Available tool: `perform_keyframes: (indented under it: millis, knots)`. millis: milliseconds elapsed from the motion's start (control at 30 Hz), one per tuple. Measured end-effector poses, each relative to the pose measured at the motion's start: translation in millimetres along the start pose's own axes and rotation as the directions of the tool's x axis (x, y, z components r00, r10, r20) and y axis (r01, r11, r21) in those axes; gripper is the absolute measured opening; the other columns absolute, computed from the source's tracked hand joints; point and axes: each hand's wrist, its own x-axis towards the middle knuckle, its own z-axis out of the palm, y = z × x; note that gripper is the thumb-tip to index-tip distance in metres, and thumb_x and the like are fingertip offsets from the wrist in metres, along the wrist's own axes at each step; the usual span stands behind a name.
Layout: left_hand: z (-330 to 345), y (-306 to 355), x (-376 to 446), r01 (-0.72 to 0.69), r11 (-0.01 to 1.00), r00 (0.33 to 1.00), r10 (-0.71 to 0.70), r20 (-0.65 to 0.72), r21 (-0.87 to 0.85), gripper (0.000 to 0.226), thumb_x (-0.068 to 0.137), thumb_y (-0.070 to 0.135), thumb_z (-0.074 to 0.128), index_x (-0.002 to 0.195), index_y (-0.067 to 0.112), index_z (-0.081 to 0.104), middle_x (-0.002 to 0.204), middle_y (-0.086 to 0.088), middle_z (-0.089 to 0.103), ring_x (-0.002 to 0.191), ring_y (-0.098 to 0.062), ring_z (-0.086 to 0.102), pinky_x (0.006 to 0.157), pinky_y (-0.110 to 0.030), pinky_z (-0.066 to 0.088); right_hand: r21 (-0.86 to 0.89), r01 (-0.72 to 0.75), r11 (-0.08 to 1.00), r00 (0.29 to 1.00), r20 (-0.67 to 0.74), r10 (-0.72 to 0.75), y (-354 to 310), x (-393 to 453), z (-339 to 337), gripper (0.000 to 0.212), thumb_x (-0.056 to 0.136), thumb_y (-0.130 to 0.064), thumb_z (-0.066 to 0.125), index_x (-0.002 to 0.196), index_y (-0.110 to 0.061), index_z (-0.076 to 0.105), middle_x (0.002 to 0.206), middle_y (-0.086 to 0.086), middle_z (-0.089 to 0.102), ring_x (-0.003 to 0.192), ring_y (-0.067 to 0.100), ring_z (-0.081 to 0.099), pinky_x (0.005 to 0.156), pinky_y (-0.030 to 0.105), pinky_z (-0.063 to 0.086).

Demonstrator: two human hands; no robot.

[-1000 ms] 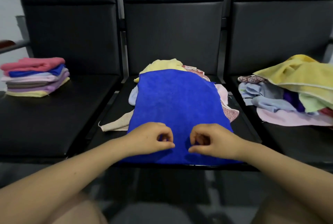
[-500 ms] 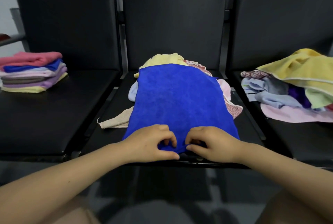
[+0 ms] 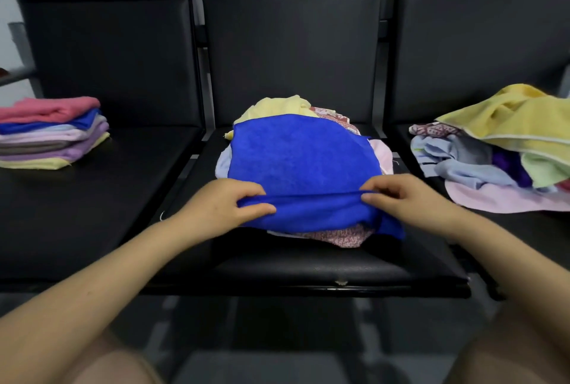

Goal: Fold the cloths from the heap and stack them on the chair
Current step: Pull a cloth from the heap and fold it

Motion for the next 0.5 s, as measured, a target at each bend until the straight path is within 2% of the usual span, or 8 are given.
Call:
perform_keyframes:
  millis: [67,133,200,267,300,400,433,500]
  knots:
    - [-10,-13,0,0.037,0.998,0.998,-0.039,-0.042,-0.047,0.05,0.074,0.07,0.049,0.073,0.023,0.067,0.066,0.0,0.063,0.066,-0.02,0.058,0.069,-0.04,0.049,0.005,-0.015,1.0,0.998,-0.06,0.015,6,-3,-15,0.017,0.094,-0.011,0.059,0.082,-0.018,0.069,0.083,0.008,0.067,0.078,0.009,0.054,0.075,0.023,0.043]
    - [-17,-22,-2,0.066,0.99,0.994,-0.076,-0.079,-0.127,0.043,0.082,0.061,0.06,0.076,0.02,0.072,0.07,-0.003,0.067,0.07,-0.019,0.06,0.07,-0.031,0.046,-0.012,-0.032,0.999,0.993,-0.116,0.031,14,-6,-24,0.018,0.095,-0.01,0.057,0.085,-0.018,0.069,0.087,0.004,0.069,0.083,0.011,0.057,0.08,0.028,0.044]
    - [-22,-27,-5,0.093,0.974,0.988,-0.116,-0.104,-0.205,0.023,0.092,0.035,0.062,0.076,0.022,0.072,0.071,0.002,0.068,0.069,-0.011,0.059,0.065,-0.02,0.042,-0.034,-0.051,0.998,0.988,-0.151,0.045,21,-10,-28,0.018,0.096,-0.012,0.055,0.088,-0.018,0.069,0.09,0.001,0.07,0.089,0.017,0.061,0.085,0.035,0.045]
    - [-25,-26,-10,0.121,0.959,0.981,-0.155,-0.118,-0.256,0.025,0.095,0.019,0.056,0.075,0.026,0.068,0.066,0.016,0.066,0.063,0.004,0.056,0.061,-0.009,0.038,-0.007,-0.063,0.998,0.982,-0.18,0.061,21,-15,-29,0.017,0.097,-0.015,0.054,0.088,-0.019,0.068,0.09,0.005,0.069,0.087,0.021,0.061,0.083,0.036,0.045]
    - [-25,-28,-11,0.137,0.946,0.976,-0.18,-0.123,-0.295,0.025,0.097,0.017,0.054,0.077,0.023,0.068,0.067,0.017,0.066,0.063,0.007,0.055,0.061,-0.007,0.038,0.045,-0.062,0.997,0.978,-0.197,0.07,18,-18,-29,0.017,0.098,-0.017,0.053,0.089,-0.018,0.068,0.091,0.006,0.069,0.086,0.017,0.059,0.083,0.035,0.044]
    - [-22,-29,-14,0.185,0.879,0.956,-0.265,-0.128,-0.439,0.027,0.1,0.019,0.048,0.095,0.002,0.068,0.085,-0.011,0.067,0.076,-0.005,0.055,0.069,-0.018,0.041,0.169,-0.067,0.983,0.969,-0.225,0.105,10,-24,-25,0.021,0.101,-0.018,0.047,0.095,-0.011,0.066,0.092,0.007,0.067,0.088,0.009,0.054,0.082,0.031,0.039]
    - [-20,-28,-15,0.2,0.845,0.949,-0.293,-0.117,-0.495,0.027,0.101,0.02,0.046,0.099,0.003,0.067,0.088,-0.012,0.066,0.08,-0.009,0.055,0.072,-0.022,0.042,0.176,-0.079,0.981,0.969,-0.216,0.117,9,-25,-23,0.023,0.102,-0.018,0.045,0.096,-0.008,0.064,0.091,0.01,0.064,0.086,0.01,0.053,0.08,0.032,0.038]
    - [-13,-24,-15,0.217,0.782,0.94,-0.33,-0.093,-0.584,0.025,0.102,0.02,0.044,0.098,0.013,0.067,0.09,0.0,0.068,0.086,-0.012,0.059,0.078,-0.028,0.045,0.19,-0.127,0.973,0.969,-0.184,0.163,7,-26,-16,0.025,0.102,-0.019,0.043,0.095,-0.005,0.062,0.087,0.013,0.06,0.082,0.013,0.05,0.076,0.034,0.035]
